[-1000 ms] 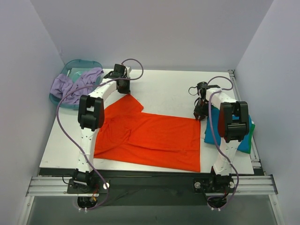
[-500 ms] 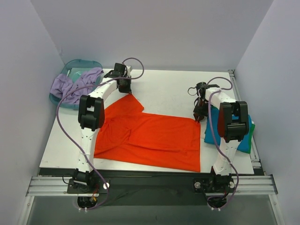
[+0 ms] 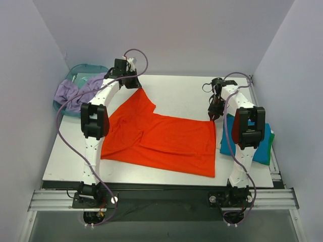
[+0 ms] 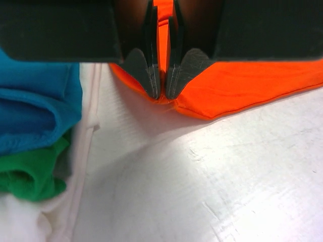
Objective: Fold and stack the t-shirts
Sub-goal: Grap the side of the flattened tshirt furthest away from the robot with both arms, then fold the other side of the tshirt into a rectangle
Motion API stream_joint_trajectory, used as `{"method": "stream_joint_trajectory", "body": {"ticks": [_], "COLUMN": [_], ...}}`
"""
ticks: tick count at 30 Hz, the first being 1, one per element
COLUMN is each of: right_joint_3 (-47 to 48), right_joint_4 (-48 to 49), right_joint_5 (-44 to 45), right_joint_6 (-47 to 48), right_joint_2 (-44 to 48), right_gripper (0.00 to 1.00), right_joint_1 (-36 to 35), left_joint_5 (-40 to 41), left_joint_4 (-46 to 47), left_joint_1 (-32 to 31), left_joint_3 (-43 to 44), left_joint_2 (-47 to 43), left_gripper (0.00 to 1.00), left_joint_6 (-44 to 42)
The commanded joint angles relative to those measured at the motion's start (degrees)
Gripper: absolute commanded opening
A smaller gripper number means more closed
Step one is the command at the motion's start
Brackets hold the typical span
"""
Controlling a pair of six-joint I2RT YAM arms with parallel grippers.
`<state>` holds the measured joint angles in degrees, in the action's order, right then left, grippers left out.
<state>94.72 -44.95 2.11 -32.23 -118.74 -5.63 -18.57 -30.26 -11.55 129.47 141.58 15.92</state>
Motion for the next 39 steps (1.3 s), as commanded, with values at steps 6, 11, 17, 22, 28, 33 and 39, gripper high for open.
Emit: {"method": "stream_joint_trajectory", "body": {"ticks": [6, 11, 17, 22, 28, 33, 39], "right_joint_3": [8.81, 7.42, 0.92, -2.69, -6.73, -11.21, -17.28], "right_joint_4": [-5.59, -5.59, -5.32, -4.62, -4.45, -3.83, -3.22], "right_joint_5": [-1.67, -3.95, -3.95, -3.87, -4.57, -4.04, -3.95], "right_joint_6": [3.31, 5.50, 10.51, 12.97, 14.03, 13.95, 13.60], "right_joint_2": [-2.99, -0.88, 3.25, 6.58, 9.13, 12.03, 16.43], "right_gripper": [0.00, 0.00, 0.00, 0.00, 0.00, 0.00, 0.00], "right_joint_1": [0.79, 0.71, 0.62, 0.44, -0.52, -1.93, -2.81], "left_joint_5": [-6.21, -6.83, -5.34, -2.80, 0.10, 3.97, 8.36], "left_joint_4": [4.60, 6.35, 7.33, 7.14, 5.39, 2.66, 1.61], "left_joint_1": [1.71, 1.88, 2.06, 2.06, 2.15, 2.15, 2.15], "left_joint_3": [1.85, -12.11, -30.64, -41.65, -53.08, -59.06, -65.74], "left_joint_2": [-3.40, -12.97, -26.43, -37.50, -47.61, -54.38, -62.55], "left_gripper": [0.00, 0.00, 0.00, 0.00, 0.00, 0.00, 0.00], "left_joint_6": [0.78, -1.16, -2.91, -3.53, -3.71, -2.74, 0.86]}}
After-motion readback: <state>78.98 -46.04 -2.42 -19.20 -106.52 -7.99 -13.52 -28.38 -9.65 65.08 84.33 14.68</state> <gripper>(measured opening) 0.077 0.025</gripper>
